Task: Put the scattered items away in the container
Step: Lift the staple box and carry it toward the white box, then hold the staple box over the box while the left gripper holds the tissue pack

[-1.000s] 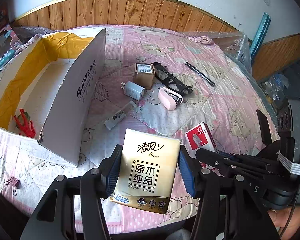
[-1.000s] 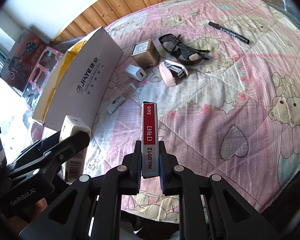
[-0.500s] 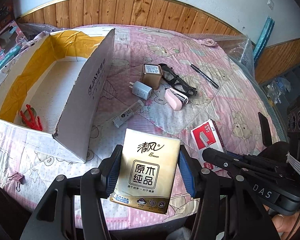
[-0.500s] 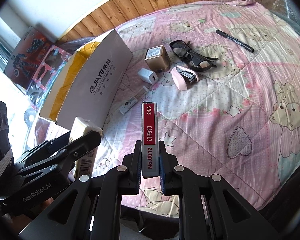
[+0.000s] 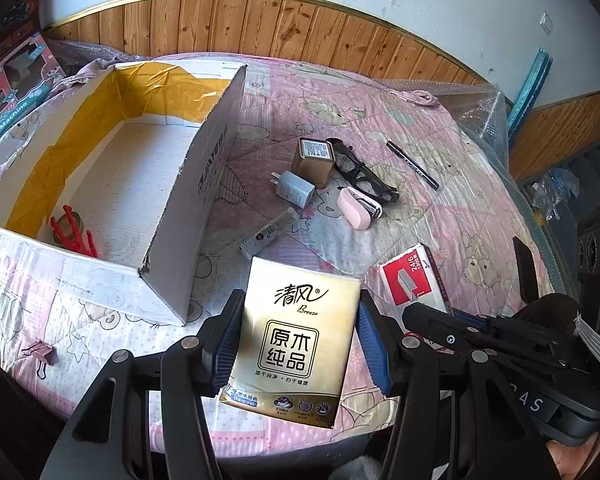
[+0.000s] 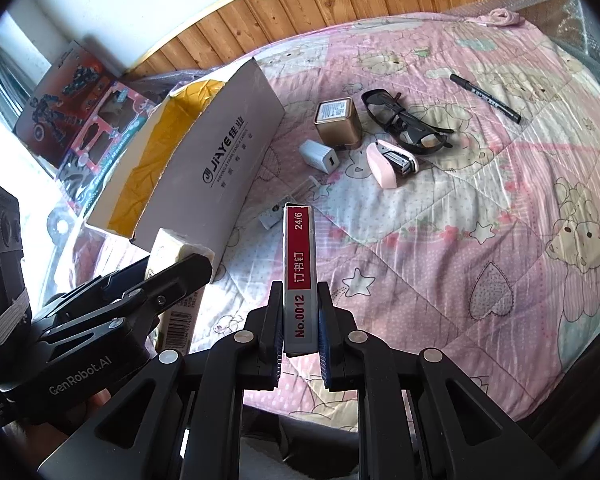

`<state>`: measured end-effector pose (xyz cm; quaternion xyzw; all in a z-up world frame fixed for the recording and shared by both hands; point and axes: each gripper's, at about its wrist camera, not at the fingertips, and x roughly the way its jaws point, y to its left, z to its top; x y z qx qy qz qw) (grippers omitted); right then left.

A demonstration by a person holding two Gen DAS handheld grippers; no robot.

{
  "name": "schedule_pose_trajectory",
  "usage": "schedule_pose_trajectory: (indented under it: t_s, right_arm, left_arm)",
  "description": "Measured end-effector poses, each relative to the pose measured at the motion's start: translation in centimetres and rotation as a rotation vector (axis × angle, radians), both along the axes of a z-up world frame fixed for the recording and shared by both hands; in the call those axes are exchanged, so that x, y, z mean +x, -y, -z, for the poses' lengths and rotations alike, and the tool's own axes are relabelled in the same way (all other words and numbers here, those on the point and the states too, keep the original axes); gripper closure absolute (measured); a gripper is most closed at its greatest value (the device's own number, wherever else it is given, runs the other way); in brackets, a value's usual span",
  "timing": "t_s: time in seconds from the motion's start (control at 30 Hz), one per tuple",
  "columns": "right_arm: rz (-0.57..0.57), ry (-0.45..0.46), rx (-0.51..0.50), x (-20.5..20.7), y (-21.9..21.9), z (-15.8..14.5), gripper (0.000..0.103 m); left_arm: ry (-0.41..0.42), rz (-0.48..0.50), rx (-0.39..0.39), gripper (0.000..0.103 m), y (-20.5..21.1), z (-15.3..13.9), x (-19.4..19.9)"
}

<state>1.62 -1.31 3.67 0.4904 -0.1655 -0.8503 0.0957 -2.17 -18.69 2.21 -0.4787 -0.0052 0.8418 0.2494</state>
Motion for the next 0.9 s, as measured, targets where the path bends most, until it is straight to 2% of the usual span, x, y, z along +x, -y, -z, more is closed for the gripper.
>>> schedule_pose_trajectory:
  t_s: [0.2, 0.47, 0.9]
  right_arm:
    - [-0.013, -0.007, 0.013, -0.1, 0.8, -0.6, 0.087]
    - [-0.033, -0.016, 0.031, -0.3, 2.2, -1.3, 0.087]
    - [-0.079, -0.039, 0.065, -1.2, 4.9, -2.6, 0.087]
  left_arm:
    - [-0.01, -0.02, 0.001, 0.048, 0.9, -0.3, -0.2]
    - [-0.033, -0.043, -0.039, 0.048, 1.9, -0.6, -0.5]
    - [-0.031, -0.074, -0.003, 0.048, 4.1, -1.3, -1.1]
